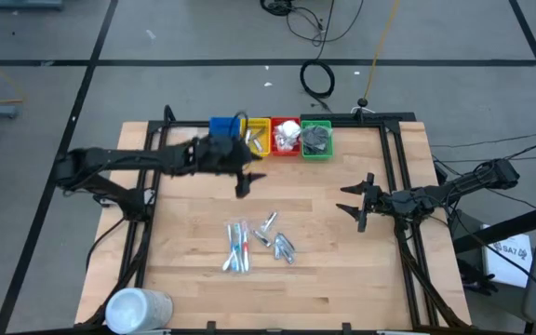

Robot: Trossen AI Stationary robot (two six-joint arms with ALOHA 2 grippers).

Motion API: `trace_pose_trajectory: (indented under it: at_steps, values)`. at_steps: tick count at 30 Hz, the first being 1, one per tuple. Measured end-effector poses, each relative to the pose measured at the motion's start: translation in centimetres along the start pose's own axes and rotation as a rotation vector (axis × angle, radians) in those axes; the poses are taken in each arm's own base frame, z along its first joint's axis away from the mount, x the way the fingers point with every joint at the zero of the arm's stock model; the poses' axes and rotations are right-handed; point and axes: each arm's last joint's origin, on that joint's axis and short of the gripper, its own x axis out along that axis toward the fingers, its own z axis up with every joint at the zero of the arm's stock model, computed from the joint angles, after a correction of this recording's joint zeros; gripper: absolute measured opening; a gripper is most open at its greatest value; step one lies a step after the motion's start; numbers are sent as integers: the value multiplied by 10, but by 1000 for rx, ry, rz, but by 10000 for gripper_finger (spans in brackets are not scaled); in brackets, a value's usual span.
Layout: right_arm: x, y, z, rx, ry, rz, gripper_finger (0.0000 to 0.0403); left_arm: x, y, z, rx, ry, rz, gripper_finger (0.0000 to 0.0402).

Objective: Pick & Place Travel size toiletries
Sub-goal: Put the nail cutter into the yellow bin

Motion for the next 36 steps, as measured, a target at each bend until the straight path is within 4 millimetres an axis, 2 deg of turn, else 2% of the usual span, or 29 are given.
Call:
trace_pose_trajectory:
  at_steps: [4, 7, 11, 20, 23, 27, 33, 36]
  values:
    - [0, 0, 0, 0, 0, 0, 247, -8, -13, -31, 3, -91, -29, 251]
    - [0, 0, 0, 15, 1, 6, 247, -19, -17, -56, -18, -180, -69, 251]
    - [0, 0, 0, 18, 2, 9, 247, -37, -21, -80, -26, -288, -175, 251]
    - [8, 9, 6, 53, -38, 104, 247, -73, -26, -107, -25, -356, -233, 251]
    - [15, 14, -2, 31, 50, 133, 247, -78, -25, -111, -25, -370, -230, 251]
    - [33, 33, 13, 5, 130, 164, 247, -79, -25, -111, -17, -378, -228, 251]
    - [75, 78, 28, -63, 253, 193, 247, -78, -25, -111, -17, -371, -227, 251]
    - [96, 100, 26, -106, 317, 200, 247, -78, -25, -111, -17, -373, -227, 251]
